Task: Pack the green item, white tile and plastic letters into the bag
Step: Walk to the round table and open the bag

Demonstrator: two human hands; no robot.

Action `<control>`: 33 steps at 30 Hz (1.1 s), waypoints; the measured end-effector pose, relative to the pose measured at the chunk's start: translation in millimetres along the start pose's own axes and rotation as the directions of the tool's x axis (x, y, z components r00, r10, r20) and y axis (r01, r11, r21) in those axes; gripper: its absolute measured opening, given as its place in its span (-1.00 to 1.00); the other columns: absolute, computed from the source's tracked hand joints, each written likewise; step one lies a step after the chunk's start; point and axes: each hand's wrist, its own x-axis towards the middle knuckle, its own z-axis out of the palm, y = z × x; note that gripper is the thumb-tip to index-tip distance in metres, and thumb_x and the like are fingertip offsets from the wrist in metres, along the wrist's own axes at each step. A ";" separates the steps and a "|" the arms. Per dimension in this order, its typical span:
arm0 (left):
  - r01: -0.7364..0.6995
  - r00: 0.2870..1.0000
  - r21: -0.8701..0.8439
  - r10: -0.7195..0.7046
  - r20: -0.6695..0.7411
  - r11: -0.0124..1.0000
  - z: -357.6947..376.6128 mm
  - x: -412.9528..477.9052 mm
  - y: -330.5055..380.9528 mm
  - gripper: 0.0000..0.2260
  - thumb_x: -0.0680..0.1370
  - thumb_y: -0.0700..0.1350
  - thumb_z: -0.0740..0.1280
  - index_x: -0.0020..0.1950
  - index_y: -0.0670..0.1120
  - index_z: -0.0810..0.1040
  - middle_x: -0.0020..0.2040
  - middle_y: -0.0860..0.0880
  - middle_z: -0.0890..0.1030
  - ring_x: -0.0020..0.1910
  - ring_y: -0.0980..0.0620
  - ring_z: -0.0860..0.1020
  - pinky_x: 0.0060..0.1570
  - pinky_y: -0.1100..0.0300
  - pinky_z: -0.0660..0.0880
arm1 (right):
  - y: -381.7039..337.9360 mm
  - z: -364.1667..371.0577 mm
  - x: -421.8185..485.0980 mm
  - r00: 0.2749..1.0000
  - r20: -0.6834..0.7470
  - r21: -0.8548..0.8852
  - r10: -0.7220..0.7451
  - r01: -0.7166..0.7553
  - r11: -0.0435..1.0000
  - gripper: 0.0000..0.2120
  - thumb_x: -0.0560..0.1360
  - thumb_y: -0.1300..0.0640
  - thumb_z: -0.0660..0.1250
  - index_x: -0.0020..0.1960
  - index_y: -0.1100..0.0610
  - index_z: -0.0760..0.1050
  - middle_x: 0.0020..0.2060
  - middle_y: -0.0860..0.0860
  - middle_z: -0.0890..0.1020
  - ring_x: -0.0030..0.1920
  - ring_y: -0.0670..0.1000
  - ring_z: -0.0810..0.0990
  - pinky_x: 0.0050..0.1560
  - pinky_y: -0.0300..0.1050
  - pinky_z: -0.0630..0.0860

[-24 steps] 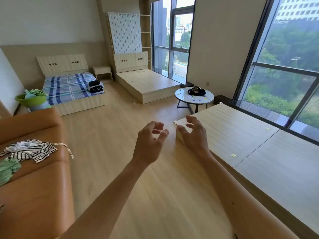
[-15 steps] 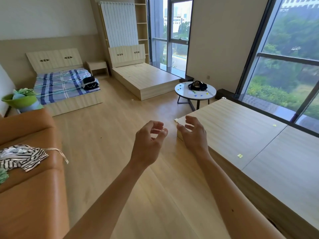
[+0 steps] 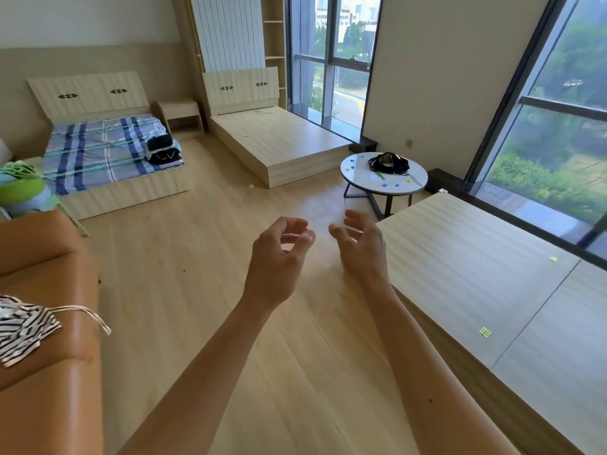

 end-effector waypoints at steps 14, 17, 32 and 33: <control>0.056 0.986 -0.108 -0.037 0.164 0.993 -34.2 279.9 -133.3 -0.84 0.54 0.03 0.31 0.06 0.05 0.61 -0.02 0.08 0.69 0.02 0.09 0.65 0.04 0.03 0.61 | 11.3 174.0 236.6 0.978 -0.170 0.090 0.122 -0.108 0.990 -0.61 0.56 0.05 0.40 0.36 0.14 0.53 0.20 0.03 0.65 0.14 -0.03 0.63 0.19 0.16 0.61; 0.086 0.981 -0.138 -0.059 0.187 0.987 -28.5 324.3 -152.2 -0.83 0.54 0.03 0.30 0.07 0.06 0.61 -0.03 0.07 0.70 0.02 0.09 0.66 0.05 0.01 0.61 | 15.9 194.4 279.4 0.972 -0.197 0.073 0.124 -0.112 0.991 -0.63 0.56 0.05 0.40 0.33 0.14 0.54 0.15 0.00 0.66 0.07 -0.11 0.63 0.18 0.02 0.61; 0.117 0.948 -0.162 -0.061 0.313 0.980 78.2 650.2 -243.5 -0.78 0.49 0.10 0.29 0.06 0.09 0.62 -0.01 0.06 0.72 0.04 0.05 0.67 0.07 -0.04 0.61 | 83.2 280.6 611.2 0.941 -0.270 0.186 0.205 -0.157 0.970 -0.71 0.55 0.04 0.39 0.25 0.08 0.58 0.04 -0.09 0.68 0.09 -0.11 0.63 0.05 -0.20 0.51; 0.114 0.946 -0.166 -0.056 0.321 0.980 87.0 674.3 -246.7 -0.76 0.48 0.13 0.28 0.06 0.10 0.62 0.00 0.07 0.72 0.04 0.06 0.67 0.07 -0.02 0.61 | 85.1 284.2 636.4 0.940 -0.272 0.185 0.205 -0.158 0.970 -0.71 0.55 0.04 0.39 0.25 0.07 0.58 0.04 -0.09 0.68 0.09 -0.13 0.63 0.04 -0.21 0.50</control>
